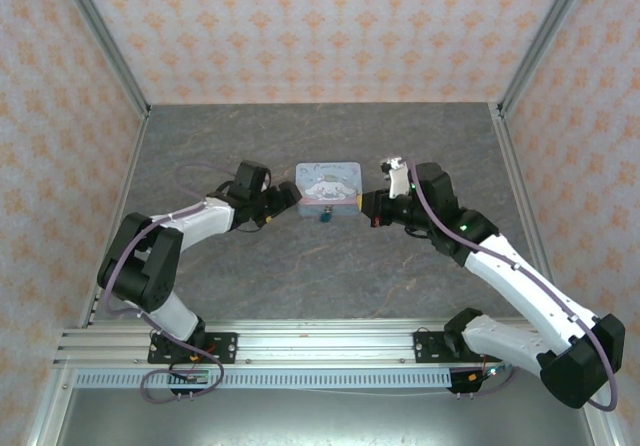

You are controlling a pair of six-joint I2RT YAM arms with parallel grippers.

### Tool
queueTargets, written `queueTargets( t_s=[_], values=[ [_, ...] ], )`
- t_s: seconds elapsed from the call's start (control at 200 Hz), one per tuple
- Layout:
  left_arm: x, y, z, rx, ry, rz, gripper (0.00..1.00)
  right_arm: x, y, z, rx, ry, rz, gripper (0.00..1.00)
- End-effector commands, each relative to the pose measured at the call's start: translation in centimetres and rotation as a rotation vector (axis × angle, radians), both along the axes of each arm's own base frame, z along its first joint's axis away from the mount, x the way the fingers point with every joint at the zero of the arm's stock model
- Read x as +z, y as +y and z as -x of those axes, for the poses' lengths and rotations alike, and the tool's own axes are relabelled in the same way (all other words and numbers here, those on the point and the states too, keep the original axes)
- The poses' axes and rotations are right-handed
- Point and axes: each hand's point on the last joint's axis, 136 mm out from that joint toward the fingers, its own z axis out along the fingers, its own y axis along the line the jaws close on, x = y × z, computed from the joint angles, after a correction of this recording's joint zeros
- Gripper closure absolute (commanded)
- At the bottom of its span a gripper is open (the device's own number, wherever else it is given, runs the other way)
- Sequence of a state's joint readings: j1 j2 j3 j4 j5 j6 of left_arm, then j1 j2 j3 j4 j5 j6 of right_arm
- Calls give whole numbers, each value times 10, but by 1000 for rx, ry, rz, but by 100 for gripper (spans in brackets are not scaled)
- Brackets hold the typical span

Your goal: Unlock the padlock with the key

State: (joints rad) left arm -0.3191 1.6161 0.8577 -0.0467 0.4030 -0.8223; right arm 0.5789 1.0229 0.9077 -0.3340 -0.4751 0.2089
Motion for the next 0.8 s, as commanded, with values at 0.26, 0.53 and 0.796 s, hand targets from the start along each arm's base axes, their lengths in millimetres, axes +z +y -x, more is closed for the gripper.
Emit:
queueTargets(
  t_s=[0.26, 0.53, 0.796],
  values=[
    [-9, 23, -33, -89, 38, -99, 13, -20, 9, -7, 2, 77, -38, 100],
    [22, 35, -63, -85, -79, -96, 9, -44, 16, -36, -3, 169, -144, 100],
    [68, 33, -34, -125, -289, -45, 0, -64, 31, -87, -17, 207, -220, 100]
  ],
)
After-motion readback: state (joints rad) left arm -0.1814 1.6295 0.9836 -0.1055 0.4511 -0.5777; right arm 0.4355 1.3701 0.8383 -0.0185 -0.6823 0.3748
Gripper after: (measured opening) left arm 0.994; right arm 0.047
